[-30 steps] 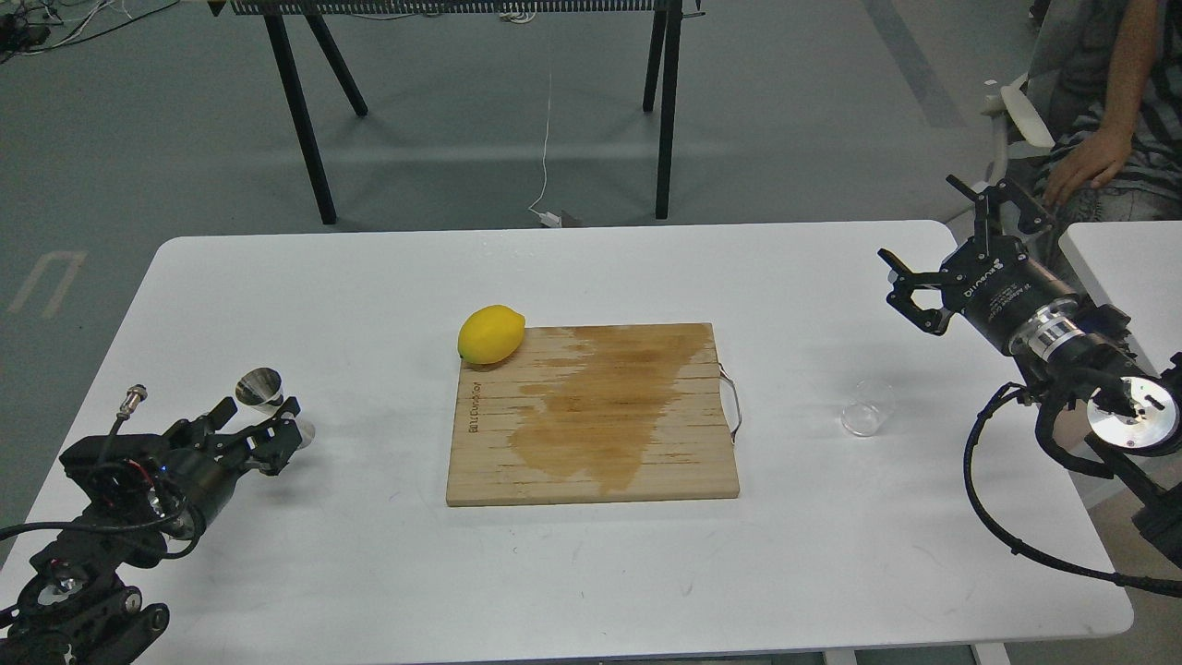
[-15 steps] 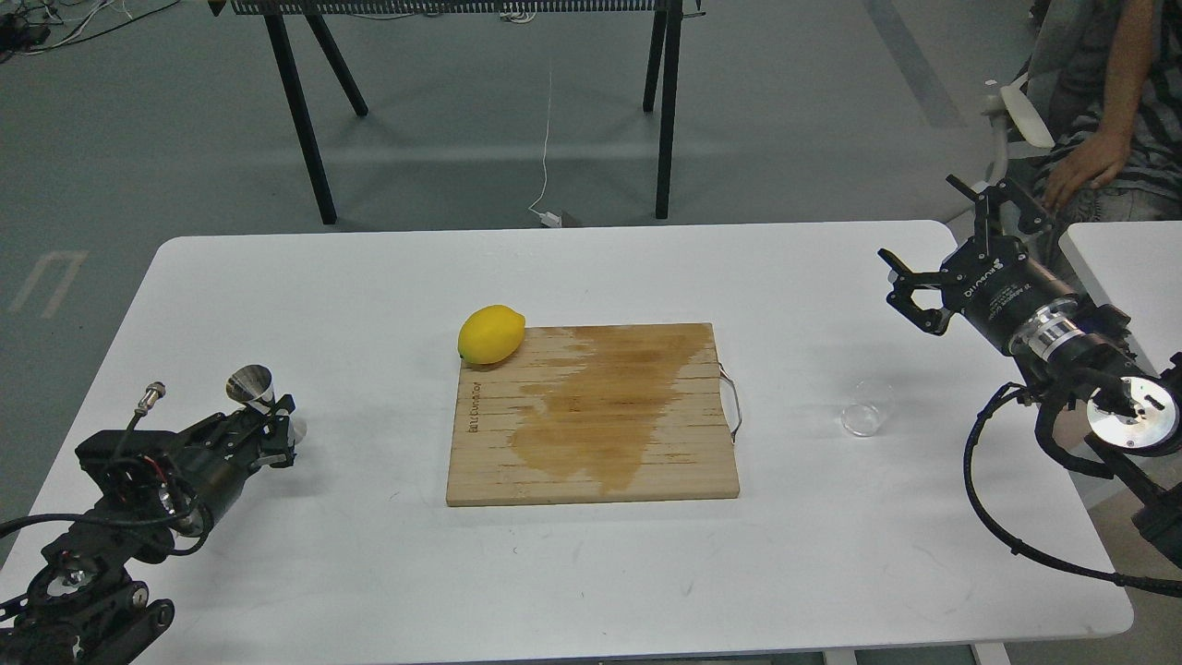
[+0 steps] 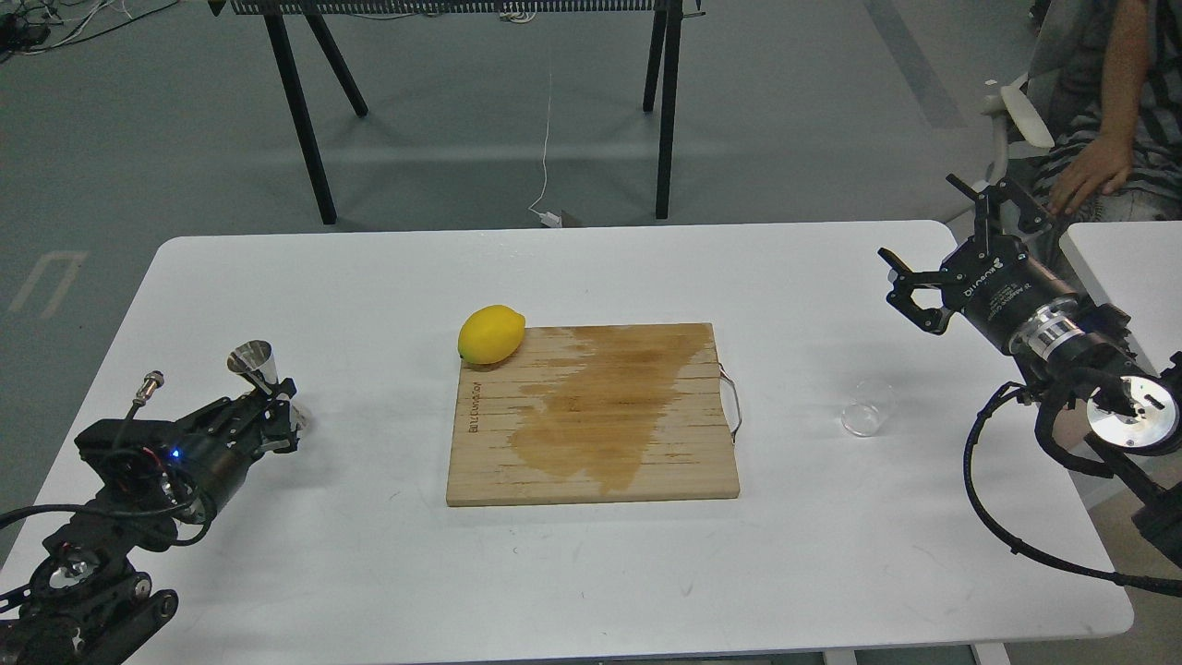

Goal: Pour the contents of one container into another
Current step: 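Lift the jigger with the left gripper and carry it over the board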

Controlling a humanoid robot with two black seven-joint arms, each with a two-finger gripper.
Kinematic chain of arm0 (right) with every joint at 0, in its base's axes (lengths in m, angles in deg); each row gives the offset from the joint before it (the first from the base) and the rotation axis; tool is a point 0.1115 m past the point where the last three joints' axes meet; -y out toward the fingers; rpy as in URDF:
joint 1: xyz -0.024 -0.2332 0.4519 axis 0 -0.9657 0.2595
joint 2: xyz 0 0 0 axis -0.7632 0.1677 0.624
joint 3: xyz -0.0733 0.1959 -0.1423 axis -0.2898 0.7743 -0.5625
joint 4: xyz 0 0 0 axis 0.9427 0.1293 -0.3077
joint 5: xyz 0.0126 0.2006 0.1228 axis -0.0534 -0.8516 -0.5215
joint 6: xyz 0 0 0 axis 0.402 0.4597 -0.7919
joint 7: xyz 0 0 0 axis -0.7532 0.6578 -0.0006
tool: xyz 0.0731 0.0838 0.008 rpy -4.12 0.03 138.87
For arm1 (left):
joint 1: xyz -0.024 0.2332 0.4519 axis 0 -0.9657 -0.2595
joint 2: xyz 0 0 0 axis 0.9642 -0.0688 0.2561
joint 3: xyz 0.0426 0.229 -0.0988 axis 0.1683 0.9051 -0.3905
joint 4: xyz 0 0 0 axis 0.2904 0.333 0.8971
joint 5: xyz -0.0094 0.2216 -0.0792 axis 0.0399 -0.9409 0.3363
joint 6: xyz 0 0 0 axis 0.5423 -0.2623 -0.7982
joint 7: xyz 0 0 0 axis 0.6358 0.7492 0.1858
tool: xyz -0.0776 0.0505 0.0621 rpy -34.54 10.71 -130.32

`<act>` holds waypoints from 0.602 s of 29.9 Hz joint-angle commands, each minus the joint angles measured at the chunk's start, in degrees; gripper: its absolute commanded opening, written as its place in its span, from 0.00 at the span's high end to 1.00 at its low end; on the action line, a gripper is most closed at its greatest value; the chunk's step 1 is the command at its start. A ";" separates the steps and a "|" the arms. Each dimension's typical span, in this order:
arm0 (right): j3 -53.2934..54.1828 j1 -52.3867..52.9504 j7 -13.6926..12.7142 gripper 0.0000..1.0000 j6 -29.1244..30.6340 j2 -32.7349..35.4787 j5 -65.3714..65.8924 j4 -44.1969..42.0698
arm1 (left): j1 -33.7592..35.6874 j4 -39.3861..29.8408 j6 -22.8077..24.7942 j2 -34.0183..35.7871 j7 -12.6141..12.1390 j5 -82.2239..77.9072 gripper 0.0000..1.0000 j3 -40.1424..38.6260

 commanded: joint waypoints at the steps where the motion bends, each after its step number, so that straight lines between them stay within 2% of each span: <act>1: 0.00 -0.03 -0.04 0.01 0.00 0.17 0.00 0.00 | 0.74 -3.49 -1.99 1.01 -0.17 -0.18 1.00 -0.02; 8: 0.00 -0.04 -0.04 0.01 0.00 0.79 3.69 -2.37 | 2.58 -11.58 -2.52 1.46 -0.78 -3.68 1.00 0.06; 16: 0.53 -0.12 -0.04 0.01 -0.26 2.37 3.69 -2.64 | 6.62 -12.99 -1.82 -2.49 -0.79 -11.53 1.00 0.50; 18: 0.53 -0.04 -0.04 0.01 -0.26 2.37 3.69 -2.64 | 9.08 -13.43 -1.12 -4.34 -0.79 -11.53 1.00 2.86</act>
